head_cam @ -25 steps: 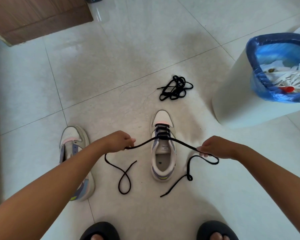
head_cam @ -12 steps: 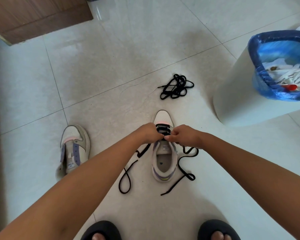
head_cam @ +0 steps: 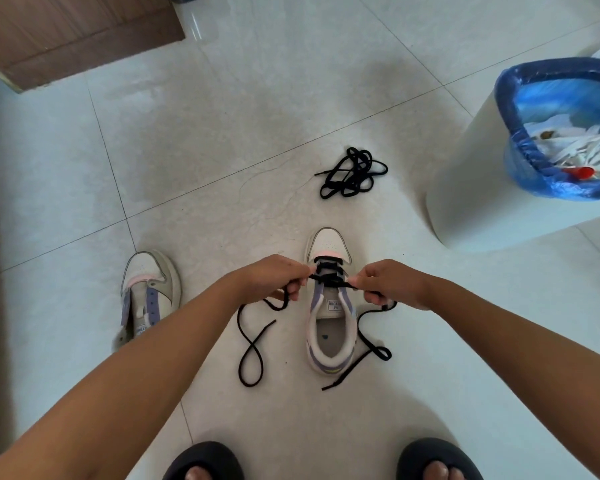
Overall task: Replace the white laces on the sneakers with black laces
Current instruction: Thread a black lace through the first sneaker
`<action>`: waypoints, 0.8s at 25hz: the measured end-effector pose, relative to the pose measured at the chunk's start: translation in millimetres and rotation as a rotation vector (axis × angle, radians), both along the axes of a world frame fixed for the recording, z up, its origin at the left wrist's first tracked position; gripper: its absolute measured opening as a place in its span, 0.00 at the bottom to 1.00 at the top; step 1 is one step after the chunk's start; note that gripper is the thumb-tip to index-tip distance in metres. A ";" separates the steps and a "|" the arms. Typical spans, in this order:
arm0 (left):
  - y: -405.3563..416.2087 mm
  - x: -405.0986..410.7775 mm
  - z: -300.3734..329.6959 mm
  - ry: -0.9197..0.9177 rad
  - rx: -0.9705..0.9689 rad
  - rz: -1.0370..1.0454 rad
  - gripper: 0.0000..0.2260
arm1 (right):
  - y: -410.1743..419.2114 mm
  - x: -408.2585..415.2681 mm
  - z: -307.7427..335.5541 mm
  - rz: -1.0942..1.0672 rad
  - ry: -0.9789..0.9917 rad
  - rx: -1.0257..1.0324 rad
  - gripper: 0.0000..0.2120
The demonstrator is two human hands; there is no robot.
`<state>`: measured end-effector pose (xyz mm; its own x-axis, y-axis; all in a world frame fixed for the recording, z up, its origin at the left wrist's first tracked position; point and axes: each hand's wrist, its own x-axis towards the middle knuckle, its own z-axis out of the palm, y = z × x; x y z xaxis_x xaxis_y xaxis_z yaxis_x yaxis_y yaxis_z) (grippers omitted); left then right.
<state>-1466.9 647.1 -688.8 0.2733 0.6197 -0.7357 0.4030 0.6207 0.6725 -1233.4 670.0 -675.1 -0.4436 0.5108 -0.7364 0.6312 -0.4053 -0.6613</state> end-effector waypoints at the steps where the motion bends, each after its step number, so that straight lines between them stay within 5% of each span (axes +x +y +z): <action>1: 1.2 -7.8 6.8 0.000 0.013 -0.010 0.15 | 1.5 7.9 4.9 0.031 -0.006 -0.003 0.13; 5: 2.6 -43.5 49.4 0.014 0.111 0.003 0.14 | -2.2 44.6 40.7 -0.091 0.114 -0.038 0.15; 10: 4.5 -69.7 127.5 -0.187 0.272 0.167 0.21 | -7.3 69.6 113.1 -0.373 0.363 0.093 0.25; 20: 24.6 -71.1 259.8 -0.426 0.799 0.349 0.17 | 39.7 83.2 254.5 -0.484 0.988 0.500 0.09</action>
